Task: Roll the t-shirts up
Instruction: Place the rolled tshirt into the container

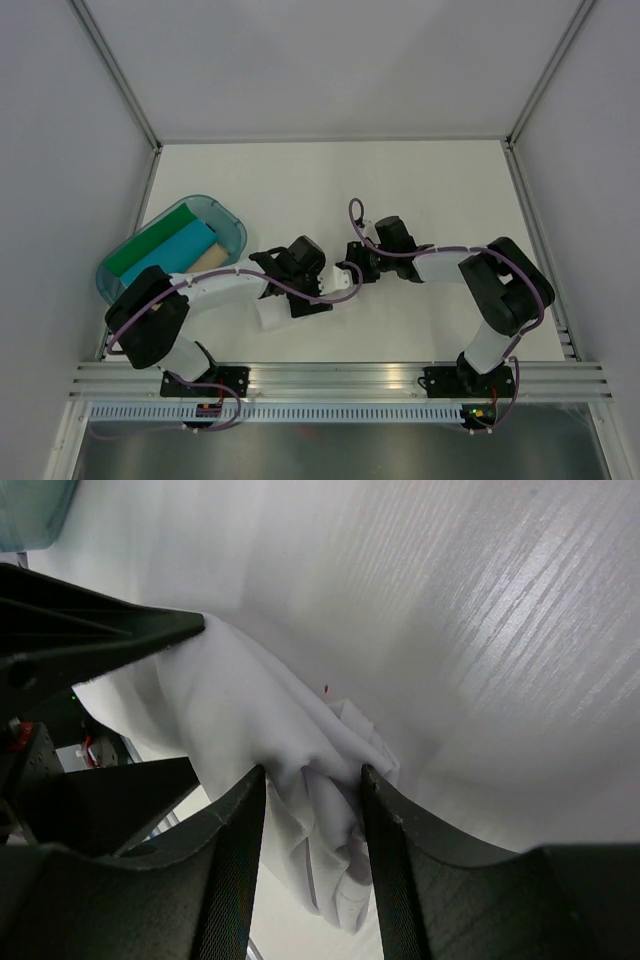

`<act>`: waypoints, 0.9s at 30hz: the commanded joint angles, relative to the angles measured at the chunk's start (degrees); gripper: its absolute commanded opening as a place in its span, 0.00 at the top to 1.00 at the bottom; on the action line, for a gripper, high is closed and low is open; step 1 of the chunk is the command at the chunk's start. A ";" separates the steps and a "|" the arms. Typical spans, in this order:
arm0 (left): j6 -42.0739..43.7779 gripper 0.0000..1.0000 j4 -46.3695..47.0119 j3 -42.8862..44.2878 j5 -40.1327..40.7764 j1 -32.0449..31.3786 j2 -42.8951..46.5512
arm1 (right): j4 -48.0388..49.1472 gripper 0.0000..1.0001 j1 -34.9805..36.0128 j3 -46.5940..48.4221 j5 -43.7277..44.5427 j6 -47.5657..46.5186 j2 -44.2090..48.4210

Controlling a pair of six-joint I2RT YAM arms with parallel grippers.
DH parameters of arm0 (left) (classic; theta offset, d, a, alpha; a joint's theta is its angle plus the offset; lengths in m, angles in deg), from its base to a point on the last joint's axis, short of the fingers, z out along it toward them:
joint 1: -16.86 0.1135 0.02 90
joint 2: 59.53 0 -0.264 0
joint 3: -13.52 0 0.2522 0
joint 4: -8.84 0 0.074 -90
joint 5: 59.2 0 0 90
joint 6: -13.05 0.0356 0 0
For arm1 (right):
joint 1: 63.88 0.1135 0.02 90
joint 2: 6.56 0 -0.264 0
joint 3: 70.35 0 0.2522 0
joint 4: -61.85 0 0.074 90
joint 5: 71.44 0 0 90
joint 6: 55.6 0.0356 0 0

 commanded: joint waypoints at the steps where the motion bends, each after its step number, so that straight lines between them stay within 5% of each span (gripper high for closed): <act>1: -4.28 0.03 2.29 0.59 -5.41 4.45 0.36 | -7.79 0.50 -0.42 0.80 7.40 -3.84 0.71; 14: -6.82 0.03 -4.31 7.00 -23.96 13.34 8.81 | -19.57 0.48 -0.68 6.16 11.19 -10.08 6.35; 18: -7.72 0.35 -4.65 10.43 -19.67 16.51 1.44 | -19.13 0.48 -0.94 7.57 10.40 -10.09 5.47; 27: -5.95 0.65 -3.61 10.00 -22.38 16.60 -8.07 | -17.47 0.49 -1.03 6.34 10.75 -9.12 5.46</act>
